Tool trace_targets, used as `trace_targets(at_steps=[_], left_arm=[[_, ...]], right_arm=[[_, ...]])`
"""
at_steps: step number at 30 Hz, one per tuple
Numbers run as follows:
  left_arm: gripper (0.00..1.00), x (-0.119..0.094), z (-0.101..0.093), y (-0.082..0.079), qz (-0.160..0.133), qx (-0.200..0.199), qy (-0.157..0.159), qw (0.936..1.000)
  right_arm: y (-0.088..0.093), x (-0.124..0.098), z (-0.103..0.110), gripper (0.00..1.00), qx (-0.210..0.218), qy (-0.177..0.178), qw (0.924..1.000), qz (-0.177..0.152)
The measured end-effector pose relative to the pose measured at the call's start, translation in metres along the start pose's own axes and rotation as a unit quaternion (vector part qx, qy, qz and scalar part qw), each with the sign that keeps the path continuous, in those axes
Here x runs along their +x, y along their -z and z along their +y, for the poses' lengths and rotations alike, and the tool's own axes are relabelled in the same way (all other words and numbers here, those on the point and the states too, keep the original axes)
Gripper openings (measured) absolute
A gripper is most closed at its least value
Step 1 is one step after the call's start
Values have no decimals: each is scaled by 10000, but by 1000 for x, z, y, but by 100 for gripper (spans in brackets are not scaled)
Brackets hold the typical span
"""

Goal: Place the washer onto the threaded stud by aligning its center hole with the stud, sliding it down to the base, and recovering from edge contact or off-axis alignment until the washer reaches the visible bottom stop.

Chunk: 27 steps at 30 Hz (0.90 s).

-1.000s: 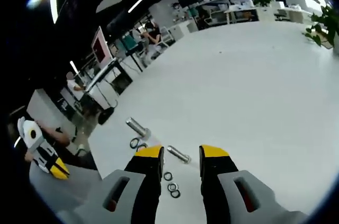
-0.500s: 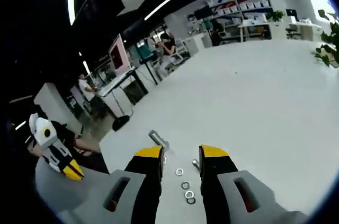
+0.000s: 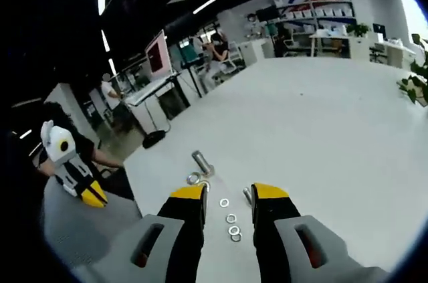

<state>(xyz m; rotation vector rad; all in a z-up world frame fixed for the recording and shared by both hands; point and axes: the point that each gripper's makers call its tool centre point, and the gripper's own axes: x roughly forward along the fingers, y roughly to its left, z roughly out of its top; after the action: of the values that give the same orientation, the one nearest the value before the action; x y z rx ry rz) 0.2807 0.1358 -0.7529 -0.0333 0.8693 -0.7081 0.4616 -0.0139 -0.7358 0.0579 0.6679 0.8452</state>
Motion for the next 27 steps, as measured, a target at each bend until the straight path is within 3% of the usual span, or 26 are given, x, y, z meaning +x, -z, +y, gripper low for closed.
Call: trace_targets(at_steps=[4,13,17,27], left_arm=[[2,0,0,-1,-16,-7,4,10000],[2,0,0,0,7,-5,-1,10000],[2,0,0,-1,-35,9,13,10000],[2,0,0,1,28,17,32,10000]], right_arm=[[1,2,-2,29,-78,53,9999,56],[14,17,-13,29,-495,158,9974,507],[31,23,-10,28,-931,114,9905,1006],[46,28,-17,30,-1130,145,9818,1518]])
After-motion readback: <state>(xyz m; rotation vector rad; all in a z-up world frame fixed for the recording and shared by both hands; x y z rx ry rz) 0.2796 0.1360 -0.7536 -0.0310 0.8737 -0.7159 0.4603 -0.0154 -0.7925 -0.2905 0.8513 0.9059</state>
